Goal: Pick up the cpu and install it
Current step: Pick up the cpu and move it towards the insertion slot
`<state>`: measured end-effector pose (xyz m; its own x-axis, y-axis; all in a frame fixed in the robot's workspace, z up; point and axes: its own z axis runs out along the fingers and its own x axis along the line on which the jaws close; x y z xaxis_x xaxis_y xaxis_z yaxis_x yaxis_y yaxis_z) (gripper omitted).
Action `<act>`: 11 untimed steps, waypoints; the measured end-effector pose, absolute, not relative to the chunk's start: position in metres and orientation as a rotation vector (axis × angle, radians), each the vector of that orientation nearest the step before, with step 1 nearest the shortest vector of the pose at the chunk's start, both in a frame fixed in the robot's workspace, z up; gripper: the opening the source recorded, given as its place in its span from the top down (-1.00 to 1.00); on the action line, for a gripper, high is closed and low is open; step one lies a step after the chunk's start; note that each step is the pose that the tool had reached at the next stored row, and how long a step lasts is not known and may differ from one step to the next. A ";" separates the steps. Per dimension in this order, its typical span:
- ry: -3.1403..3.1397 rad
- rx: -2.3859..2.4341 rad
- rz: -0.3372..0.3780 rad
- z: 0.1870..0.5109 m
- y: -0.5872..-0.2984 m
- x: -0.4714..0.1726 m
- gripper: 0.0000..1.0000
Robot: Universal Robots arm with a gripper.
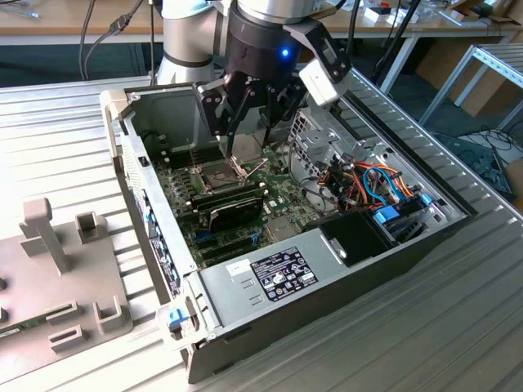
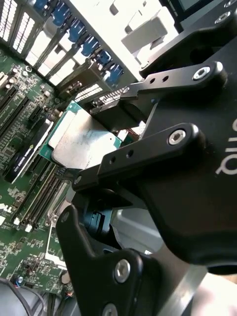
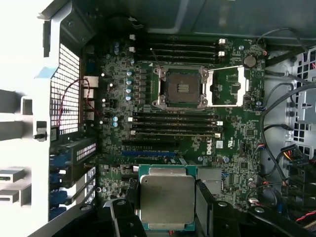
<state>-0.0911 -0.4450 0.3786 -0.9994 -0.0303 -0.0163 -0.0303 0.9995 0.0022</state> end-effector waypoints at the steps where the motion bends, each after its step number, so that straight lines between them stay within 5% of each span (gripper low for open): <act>1: 3.125 -0.047 0.004 0.379 -0.445 -0.090 -0.09; 11: 3.125 -0.047 0.004 0.379 -0.445 -0.088 -0.09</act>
